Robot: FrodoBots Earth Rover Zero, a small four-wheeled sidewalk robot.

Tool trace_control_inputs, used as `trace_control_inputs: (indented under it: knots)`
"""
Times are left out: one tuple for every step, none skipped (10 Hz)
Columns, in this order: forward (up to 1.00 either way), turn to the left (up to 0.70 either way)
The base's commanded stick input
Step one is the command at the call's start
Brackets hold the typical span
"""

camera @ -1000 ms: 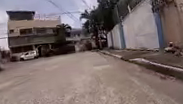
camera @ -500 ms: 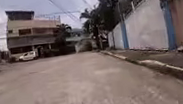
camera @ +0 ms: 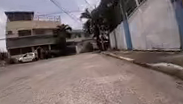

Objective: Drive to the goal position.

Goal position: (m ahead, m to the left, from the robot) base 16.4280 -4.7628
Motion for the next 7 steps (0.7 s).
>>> trace_control_inputs:
  knots:
    - [1.0, 0.0]
    - [1.0, 0.0]
    - [1.0, 0.0]
    - [1.0, 0.0]
    - [1.0, 0.0]
    - [1.0, 0.0]
    - [1.0, 0.0]
